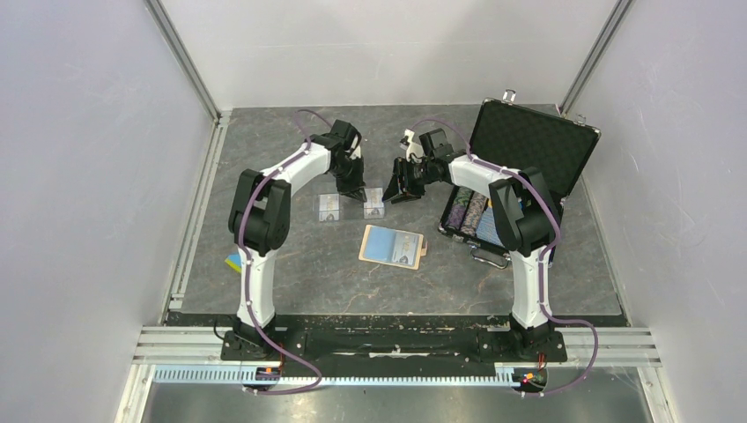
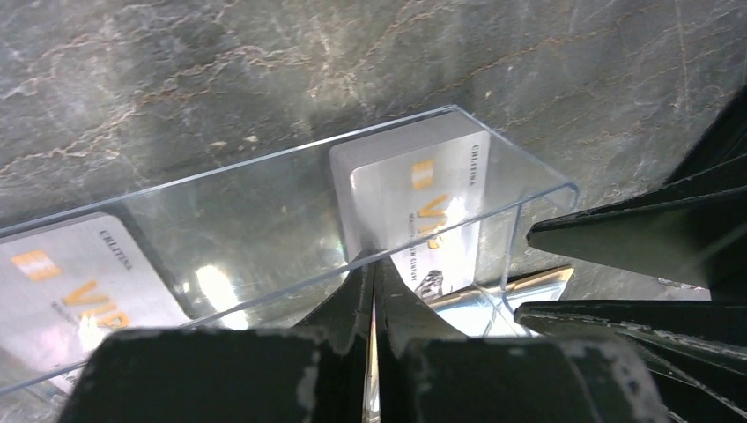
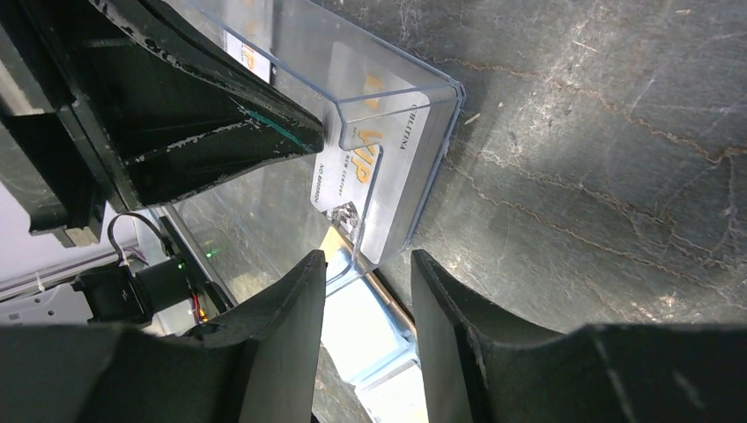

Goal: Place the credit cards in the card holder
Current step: Pick up the credit card from the storage box.

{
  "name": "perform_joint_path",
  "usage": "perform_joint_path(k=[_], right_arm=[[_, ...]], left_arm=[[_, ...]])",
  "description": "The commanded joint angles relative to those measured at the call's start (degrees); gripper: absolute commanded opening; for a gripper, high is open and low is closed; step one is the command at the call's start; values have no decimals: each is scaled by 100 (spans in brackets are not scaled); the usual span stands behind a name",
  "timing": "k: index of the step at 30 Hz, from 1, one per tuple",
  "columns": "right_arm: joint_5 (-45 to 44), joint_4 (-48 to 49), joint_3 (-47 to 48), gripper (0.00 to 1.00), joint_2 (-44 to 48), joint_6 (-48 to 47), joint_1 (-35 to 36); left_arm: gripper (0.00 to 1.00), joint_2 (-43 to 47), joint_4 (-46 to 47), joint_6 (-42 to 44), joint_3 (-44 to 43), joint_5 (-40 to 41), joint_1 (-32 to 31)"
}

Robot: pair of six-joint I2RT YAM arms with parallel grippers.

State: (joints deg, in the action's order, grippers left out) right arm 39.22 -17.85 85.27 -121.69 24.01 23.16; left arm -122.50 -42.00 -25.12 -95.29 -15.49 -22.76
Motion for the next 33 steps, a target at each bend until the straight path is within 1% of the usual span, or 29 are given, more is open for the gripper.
perform_joint_path(k=[1, 7, 8, 10, 11, 12, 14, 20, 30, 31, 33], right_arm=[[77, 106, 95, 43, 24, 24, 26], [59, 105, 18, 42, 62, -5, 24], [59, 99, -5, 42, 74, -2, 31], [59, 106, -36, 42, 84, -9, 31], [52, 100, -58, 42, 92, -24, 28], [50, 98, -76, 42, 114, -31, 30], [42, 109, -112, 42, 127, -37, 26], [42, 111, -195, 43, 166, -64, 28], [33, 111, -317, 42, 233, -122, 30], [33, 109, -318, 42, 240, -125, 31], [33, 111, -327, 42, 247, -136, 30]], left_arm=[[3, -94, -54, 307, -305, -92, -112], [4, -156, -60, 299, -333, -284, -157], [6, -133, -63, 300, -322, -250, -150], [20, -51, -89, 291, -291, -85, -153], [25, 13, -91, 300, -266, 6, -154], [27, 61, -94, 303, -247, 75, -151], [28, 126, -89, 298, -236, 143, -152], [26, 131, -249, 313, -223, 457, -155], [27, -55, -366, 301, -226, 538, -198], [28, -55, -380, 312, -236, 538, -202], [35, 20, -372, 307, -227, 618, -220]])
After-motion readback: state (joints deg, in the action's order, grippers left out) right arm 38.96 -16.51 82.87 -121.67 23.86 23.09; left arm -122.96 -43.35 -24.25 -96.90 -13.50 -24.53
